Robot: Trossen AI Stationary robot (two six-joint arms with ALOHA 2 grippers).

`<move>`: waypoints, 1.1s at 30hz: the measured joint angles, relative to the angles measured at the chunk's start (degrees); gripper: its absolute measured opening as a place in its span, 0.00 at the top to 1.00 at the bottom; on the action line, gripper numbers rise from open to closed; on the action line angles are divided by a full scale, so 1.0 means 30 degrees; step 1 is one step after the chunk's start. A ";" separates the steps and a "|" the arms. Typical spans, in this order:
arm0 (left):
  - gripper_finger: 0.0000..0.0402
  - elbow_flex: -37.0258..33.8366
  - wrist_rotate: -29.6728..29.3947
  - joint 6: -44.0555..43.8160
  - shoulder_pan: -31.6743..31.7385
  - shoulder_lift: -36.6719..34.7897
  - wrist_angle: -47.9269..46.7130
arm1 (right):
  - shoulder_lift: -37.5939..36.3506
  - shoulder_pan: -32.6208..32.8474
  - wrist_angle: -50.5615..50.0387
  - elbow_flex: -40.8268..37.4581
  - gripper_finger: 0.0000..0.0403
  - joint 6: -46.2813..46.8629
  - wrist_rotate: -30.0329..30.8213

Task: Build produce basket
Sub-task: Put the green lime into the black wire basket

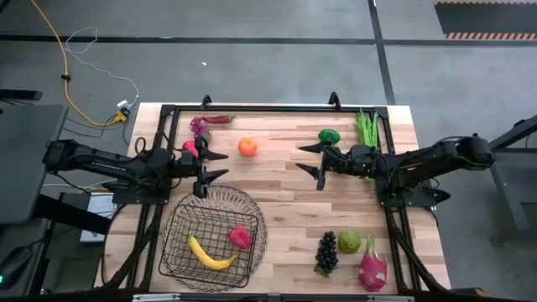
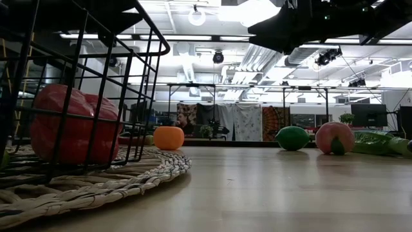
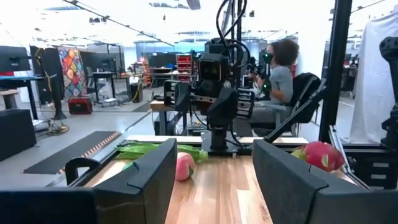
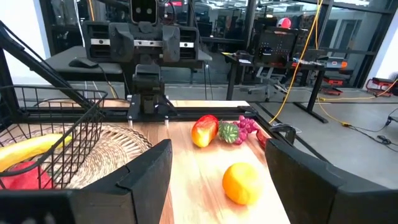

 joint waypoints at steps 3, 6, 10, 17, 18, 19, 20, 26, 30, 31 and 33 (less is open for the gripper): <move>0.50 0.0000 0.0026 -0.0050 -0.0004 0.0015 -0.0115 | 0.0000 0.0000 0.0000 0.0000 0.38 0.0006 0.0000; 0.50 0.0000 0.0030 -0.0144 -0.0004 0.0015 -0.0115 | 0.0000 0.0000 0.0000 0.0000 0.38 0.0236 0.0000; 0.50 0.0000 -0.0068 -0.0144 -0.0012 0.0015 -0.0122 | 0.0000 0.0007 0.0000 0.0000 0.38 0.0781 0.0166; 0.50 0.0000 -0.0083 -0.0144 -0.0012 0.0016 -0.0122 | 0.0000 0.0000 -0.0007 0.0000 0.38 0.1313 0.0473; 0.50 0.0000 -0.0083 -0.0144 -0.0012 0.0022 -0.0122 | 0.0000 0.0007 -0.0018 0.0000 0.38 0.1546 0.0821; 0.50 0.0000 -0.0083 -0.0144 -0.0012 0.0022 -0.0122 | 0.0000 0.0016 -0.0150 0.0011 0.38 0.1995 0.1492; 0.50 0.0000 -0.0089 -0.0144 -0.0012 0.0022 -0.0122 | -0.0007 0.0005 -0.0705 0.0124 0.38 0.2675 0.2550; 0.50 0.0000 -0.0134 -0.0162 -0.0012 0.0022 -0.0130 | 0.0387 -0.1973 -1.0638 0.2900 0.38 0.8674 0.8197; 0.50 0.0007 -0.0134 -0.0778 -0.0012 0.0022 -0.0264 | 0.1660 -0.4076 -1.5566 0.4272 0.38 1.1074 0.7554; 0.50 0.0007 -0.0134 -0.0822 -0.0012 0.0029 -0.0307 | 0.2038 -0.4687 -1.6592 0.4674 0.38 1.1126 0.6915; 0.50 0.0007 -0.0134 -0.0814 -0.0012 0.0029 -0.0452 | 0.2841 -0.5945 -1.9041 0.5746 0.38 1.0327 0.5219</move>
